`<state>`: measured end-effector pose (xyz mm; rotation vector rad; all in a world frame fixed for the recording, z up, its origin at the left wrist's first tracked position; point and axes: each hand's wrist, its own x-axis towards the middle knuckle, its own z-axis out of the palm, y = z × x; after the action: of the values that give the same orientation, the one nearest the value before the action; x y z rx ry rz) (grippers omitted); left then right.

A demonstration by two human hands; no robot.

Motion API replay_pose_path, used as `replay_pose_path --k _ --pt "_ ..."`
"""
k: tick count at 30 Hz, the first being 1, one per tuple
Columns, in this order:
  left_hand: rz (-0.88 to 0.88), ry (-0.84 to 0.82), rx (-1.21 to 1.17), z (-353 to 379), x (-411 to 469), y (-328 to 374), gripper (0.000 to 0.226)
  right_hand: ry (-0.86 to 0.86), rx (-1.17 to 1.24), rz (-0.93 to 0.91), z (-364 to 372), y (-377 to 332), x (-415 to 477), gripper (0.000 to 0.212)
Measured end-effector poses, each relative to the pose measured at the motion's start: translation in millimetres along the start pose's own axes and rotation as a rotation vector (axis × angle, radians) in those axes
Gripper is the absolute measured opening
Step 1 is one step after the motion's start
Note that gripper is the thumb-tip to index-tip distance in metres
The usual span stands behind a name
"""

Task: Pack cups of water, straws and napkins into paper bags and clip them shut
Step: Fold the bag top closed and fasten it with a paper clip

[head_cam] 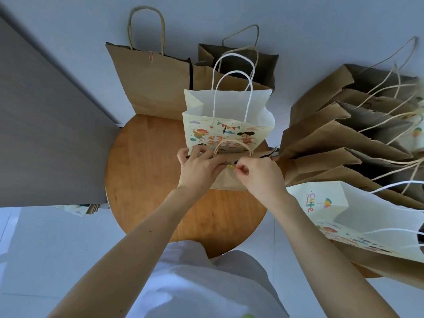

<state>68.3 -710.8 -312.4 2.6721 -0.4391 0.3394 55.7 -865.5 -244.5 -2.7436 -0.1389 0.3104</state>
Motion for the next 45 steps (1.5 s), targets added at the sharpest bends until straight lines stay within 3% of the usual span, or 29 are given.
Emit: replay_pose_path --k 5,20,29,34,45 --pt "0.020 0.049 -0.083 0.7 -3.0 -2.7 0.023 -0.002 -0.092 -0.009 -2.7 -5.1 4.6 0.024" --pt "0.023 0.092 -0.025 3.8 -7.7 3.5 0.020 -0.036 -0.129 0.012 -3.6 -9.4 4.7 0.026" --pt "0.045 0.088 -0.004 4.8 -13.2 1.8 0.020 0.209 0.340 0.108 24.2 -5.2 -1.3 0.015" --pt "0.046 0.062 -0.004 2.4 -15.7 -1.4 0.021 0.391 0.287 -0.009 40.5 -7.4 -5.2 0.015" --pt "0.030 0.023 -0.023 -3.9 -15.9 -8.1 0.022 0.450 0.204 -0.160 49.9 -5.4 2.1 0.016"
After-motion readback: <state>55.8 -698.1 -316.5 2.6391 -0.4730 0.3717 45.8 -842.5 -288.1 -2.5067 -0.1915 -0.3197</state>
